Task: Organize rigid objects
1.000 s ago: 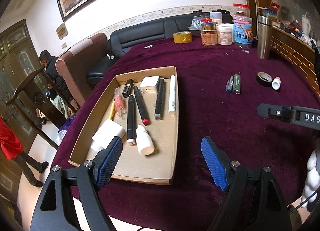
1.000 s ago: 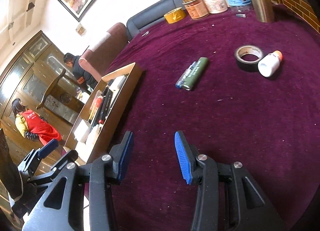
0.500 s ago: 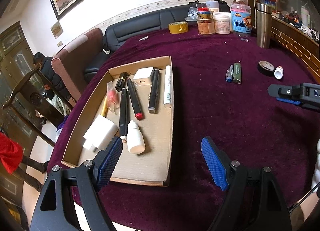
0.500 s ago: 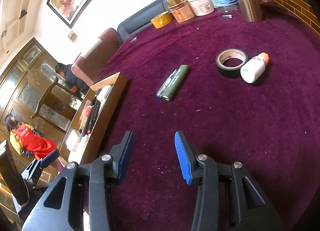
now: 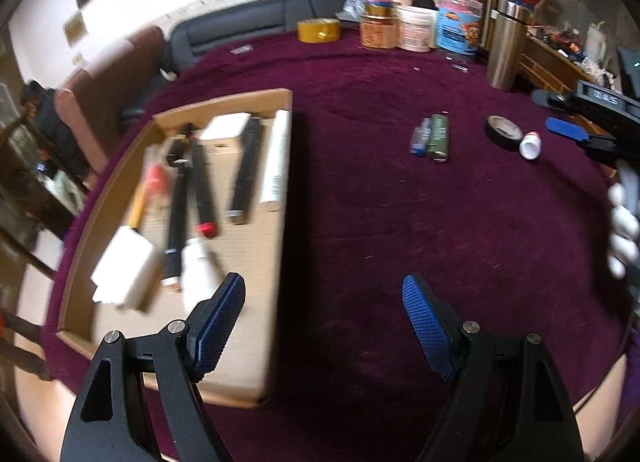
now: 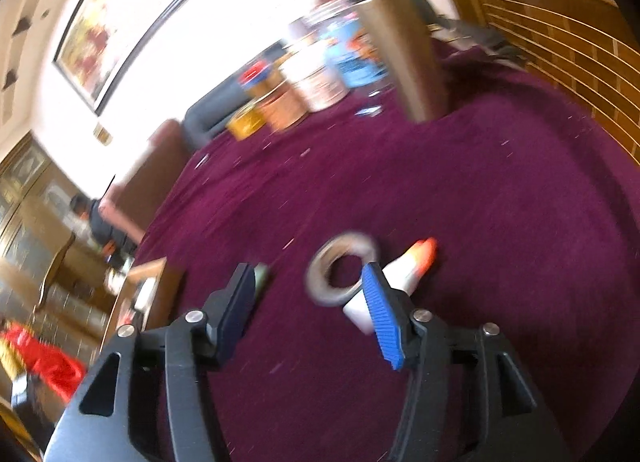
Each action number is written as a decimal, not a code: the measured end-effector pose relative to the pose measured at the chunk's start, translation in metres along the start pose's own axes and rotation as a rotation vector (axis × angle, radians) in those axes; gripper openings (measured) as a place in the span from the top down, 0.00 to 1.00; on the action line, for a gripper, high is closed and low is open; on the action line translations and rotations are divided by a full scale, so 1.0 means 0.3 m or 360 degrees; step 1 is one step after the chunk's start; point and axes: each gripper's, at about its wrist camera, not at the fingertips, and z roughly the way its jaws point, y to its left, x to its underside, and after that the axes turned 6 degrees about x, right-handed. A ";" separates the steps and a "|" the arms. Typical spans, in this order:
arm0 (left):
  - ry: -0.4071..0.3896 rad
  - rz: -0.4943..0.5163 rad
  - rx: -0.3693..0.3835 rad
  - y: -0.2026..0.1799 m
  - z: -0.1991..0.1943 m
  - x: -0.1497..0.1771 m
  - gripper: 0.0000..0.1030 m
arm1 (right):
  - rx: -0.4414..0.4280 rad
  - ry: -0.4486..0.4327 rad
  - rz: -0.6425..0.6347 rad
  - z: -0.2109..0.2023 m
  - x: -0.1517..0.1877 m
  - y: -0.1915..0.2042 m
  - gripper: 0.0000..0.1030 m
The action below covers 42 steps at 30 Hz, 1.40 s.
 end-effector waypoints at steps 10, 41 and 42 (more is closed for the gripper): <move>0.0057 0.0071 0.0179 -0.129 0.194 -0.246 0.26 | -0.0060 0.0046 0.0229 0.060 -0.012 -0.153 0.47; 0.0046 0.0147 0.0372 -0.216 0.235 -0.214 0.50 | -0.0030 0.0092 0.0235 0.078 -0.001 -0.156 0.47; 0.0052 0.0174 0.0327 -0.220 0.251 -0.210 0.50 | -0.0028 0.0095 0.0237 0.079 0.000 -0.156 0.47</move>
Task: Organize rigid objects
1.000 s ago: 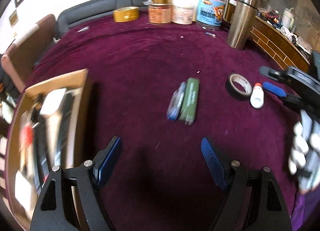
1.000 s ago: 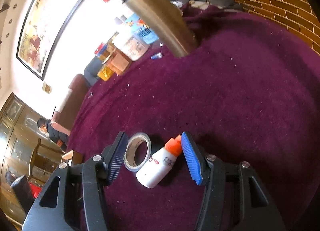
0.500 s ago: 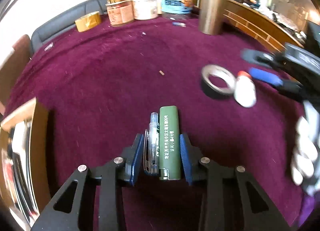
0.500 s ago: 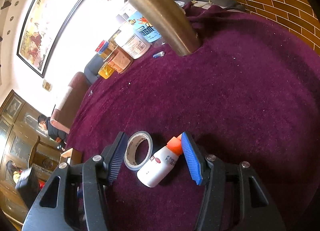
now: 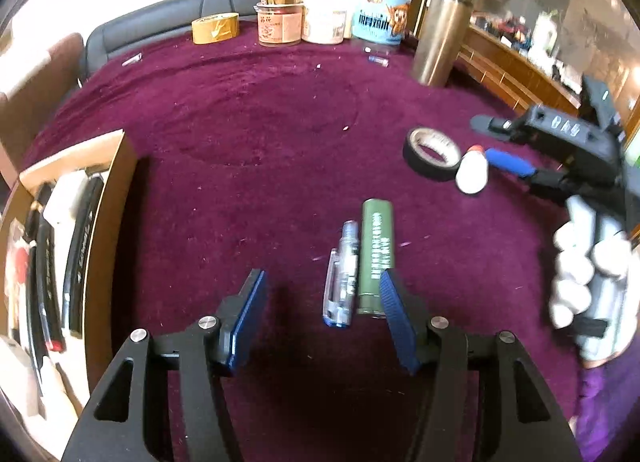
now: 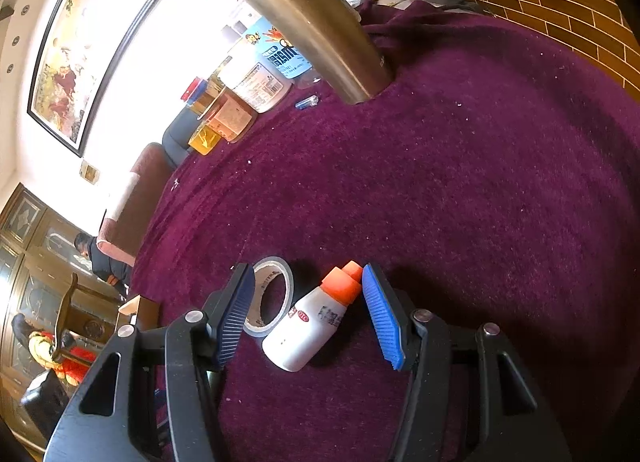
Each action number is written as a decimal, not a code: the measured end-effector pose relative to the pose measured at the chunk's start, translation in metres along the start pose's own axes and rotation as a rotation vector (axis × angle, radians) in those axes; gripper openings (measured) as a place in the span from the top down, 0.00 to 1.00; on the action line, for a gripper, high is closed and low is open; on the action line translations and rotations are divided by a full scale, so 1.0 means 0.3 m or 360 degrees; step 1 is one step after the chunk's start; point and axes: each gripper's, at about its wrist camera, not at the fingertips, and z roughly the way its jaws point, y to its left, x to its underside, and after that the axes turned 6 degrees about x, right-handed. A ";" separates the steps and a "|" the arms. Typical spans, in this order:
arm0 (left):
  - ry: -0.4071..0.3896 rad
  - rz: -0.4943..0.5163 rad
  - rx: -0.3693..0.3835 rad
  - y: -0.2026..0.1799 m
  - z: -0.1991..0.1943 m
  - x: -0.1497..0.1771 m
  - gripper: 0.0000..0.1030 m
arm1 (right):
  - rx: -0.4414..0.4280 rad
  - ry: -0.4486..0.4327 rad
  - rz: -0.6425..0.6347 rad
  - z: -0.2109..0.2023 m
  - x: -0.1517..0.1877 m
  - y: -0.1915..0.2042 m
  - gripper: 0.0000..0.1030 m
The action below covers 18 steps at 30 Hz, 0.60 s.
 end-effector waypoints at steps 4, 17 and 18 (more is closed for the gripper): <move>-0.0023 0.0031 -0.0077 0.003 0.022 -0.015 0.51 | 0.0005 0.0015 0.0004 0.008 0.001 -0.002 0.47; 0.0005 0.0090 -0.0169 -0.020 0.077 -0.024 0.44 | 0.0008 0.0029 0.0008 0.015 0.000 -0.010 0.47; -0.0004 0.0049 -0.0157 -0.005 0.079 -0.021 0.41 | 0.0009 0.0029 0.0007 0.015 0.000 -0.010 0.47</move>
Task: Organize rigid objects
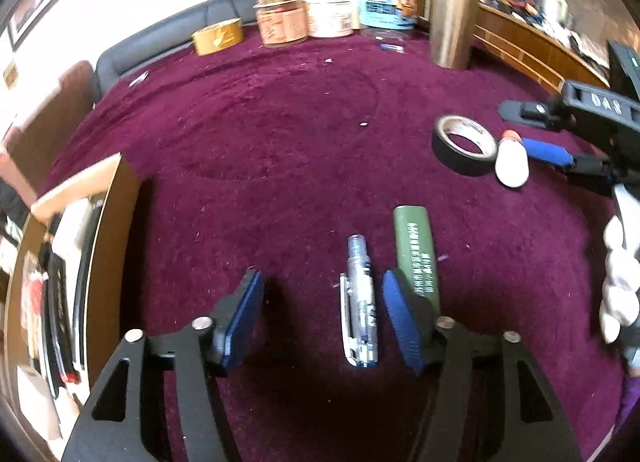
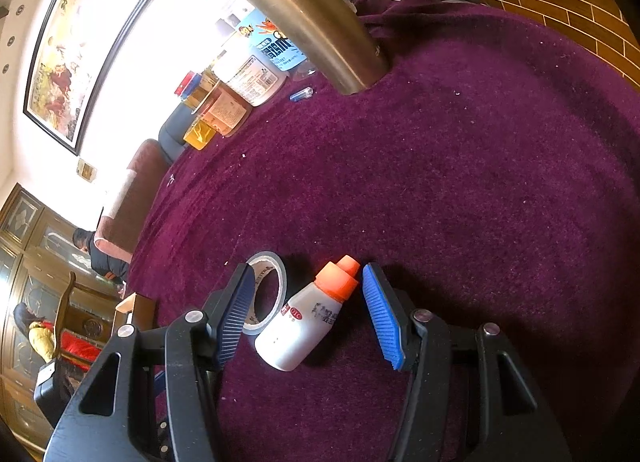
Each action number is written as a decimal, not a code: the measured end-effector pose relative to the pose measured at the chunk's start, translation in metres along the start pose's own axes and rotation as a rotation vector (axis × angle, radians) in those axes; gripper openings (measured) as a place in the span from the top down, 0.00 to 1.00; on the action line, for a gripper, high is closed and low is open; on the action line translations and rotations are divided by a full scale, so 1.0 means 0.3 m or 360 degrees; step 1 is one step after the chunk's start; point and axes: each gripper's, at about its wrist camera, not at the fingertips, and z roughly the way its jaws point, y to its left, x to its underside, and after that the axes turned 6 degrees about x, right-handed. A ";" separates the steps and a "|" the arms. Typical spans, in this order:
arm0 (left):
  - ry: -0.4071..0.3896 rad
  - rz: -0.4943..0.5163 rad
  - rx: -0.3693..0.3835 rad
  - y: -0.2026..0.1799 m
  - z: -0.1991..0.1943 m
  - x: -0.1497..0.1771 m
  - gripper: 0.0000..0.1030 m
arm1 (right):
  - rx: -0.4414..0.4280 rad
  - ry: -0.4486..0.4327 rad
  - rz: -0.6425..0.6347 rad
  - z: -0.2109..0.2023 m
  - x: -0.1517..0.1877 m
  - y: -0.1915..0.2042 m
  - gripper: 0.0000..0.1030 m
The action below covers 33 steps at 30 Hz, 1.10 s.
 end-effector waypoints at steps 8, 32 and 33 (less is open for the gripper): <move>-0.0064 -0.0027 0.0118 -0.009 -0.048 0.024 0.89 | 0.0019 -0.0036 0.0024 -0.013 -0.005 -0.013 0.47; -0.0508 -0.0462 0.0314 0.298 -0.450 0.211 0.88 | 0.0009 0.0165 -0.0511 -0.107 0.251 0.300 0.47; -0.0523 -0.0469 0.0308 0.307 -0.462 0.224 0.88 | 0.0027 0.0199 -0.0535 -0.085 0.267 0.320 0.47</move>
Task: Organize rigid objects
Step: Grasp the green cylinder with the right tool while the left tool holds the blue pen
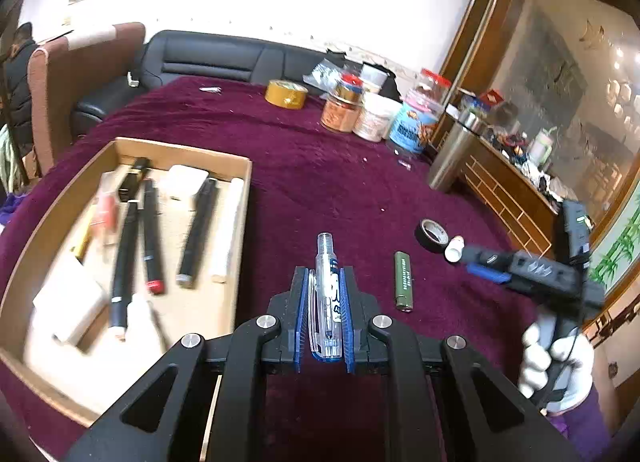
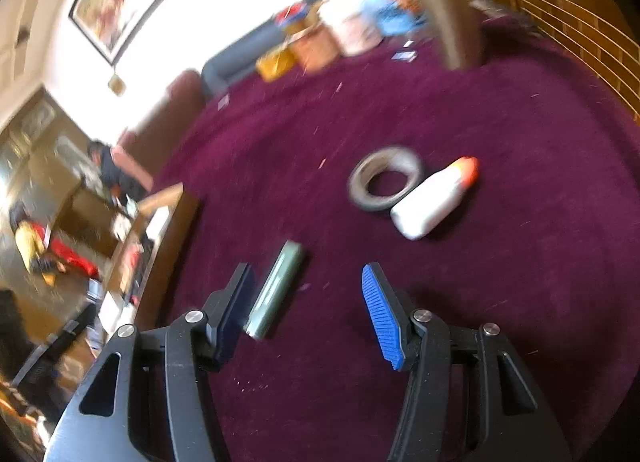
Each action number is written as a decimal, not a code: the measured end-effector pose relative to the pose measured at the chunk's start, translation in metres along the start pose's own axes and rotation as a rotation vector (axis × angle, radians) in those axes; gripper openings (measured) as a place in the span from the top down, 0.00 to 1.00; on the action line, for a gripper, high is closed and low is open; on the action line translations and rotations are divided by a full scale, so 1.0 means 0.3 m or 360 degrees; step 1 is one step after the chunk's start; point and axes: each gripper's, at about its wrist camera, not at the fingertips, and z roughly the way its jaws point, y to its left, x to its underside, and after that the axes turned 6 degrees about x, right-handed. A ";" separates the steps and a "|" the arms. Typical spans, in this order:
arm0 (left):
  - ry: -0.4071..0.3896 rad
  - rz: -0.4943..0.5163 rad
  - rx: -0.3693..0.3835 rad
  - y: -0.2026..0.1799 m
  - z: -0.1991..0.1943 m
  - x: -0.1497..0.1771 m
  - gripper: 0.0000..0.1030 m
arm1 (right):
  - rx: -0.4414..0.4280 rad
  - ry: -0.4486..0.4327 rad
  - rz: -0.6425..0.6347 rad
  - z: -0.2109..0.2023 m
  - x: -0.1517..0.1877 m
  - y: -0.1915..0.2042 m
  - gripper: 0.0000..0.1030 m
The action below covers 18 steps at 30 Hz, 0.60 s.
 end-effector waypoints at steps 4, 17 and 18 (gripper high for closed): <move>-0.0054 -0.0012 -0.0045 0.043 -0.079 0.026 0.88 | 0.0049 0.0083 -0.0061 0.079 0.011 0.089 0.47; -0.0249 -0.0171 -0.0273 0.266 -0.306 0.057 0.88 | 0.0411 0.0054 -0.0327 0.161 0.052 0.220 0.82; -0.0254 -0.0177 -0.0283 0.274 -0.315 0.061 0.88 | 0.0366 0.0054 -0.0299 0.153 0.051 0.211 0.82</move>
